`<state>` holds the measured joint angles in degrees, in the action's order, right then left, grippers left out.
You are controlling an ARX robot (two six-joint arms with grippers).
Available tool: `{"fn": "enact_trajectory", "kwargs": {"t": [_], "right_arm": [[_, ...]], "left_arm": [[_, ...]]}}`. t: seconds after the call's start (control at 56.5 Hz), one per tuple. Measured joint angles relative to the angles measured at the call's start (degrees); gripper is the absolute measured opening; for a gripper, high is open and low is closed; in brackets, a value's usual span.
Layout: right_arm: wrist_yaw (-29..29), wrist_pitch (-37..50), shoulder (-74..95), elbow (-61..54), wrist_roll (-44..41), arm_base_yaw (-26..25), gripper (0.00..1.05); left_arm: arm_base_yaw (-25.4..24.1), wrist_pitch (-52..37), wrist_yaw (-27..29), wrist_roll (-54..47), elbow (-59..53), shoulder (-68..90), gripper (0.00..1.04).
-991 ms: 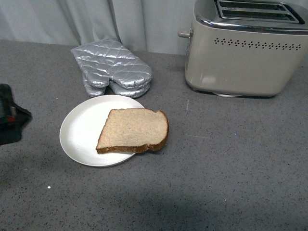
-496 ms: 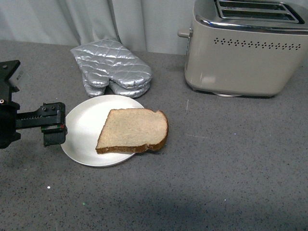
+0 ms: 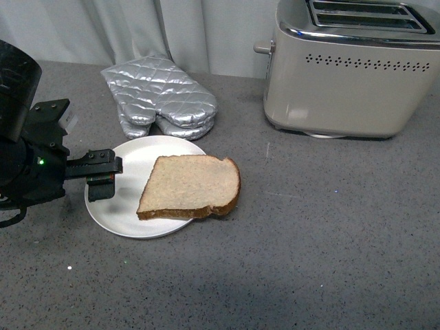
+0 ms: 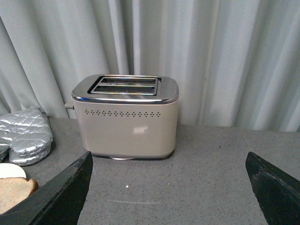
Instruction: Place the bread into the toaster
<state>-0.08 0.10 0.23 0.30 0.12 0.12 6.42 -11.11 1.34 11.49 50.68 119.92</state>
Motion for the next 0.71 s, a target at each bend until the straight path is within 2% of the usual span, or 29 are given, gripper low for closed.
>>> {"fn": "enact_trajectory", "kwargs": {"t": [0.407, 0.708], "right_arm": [[-0.02, 0.00, 0.00, 0.00, 0.00, 0.00, 0.95], [-0.02, 0.00, 0.00, 0.00, 0.00, 0.00, 0.95]], "left_arm": [[0.48, 2.80, -1.46, 2.82, 2.21, 0.74, 0.05], [3.02, 5.57, -4.52, 6.75, 1.81, -2.97, 0.03]]}}
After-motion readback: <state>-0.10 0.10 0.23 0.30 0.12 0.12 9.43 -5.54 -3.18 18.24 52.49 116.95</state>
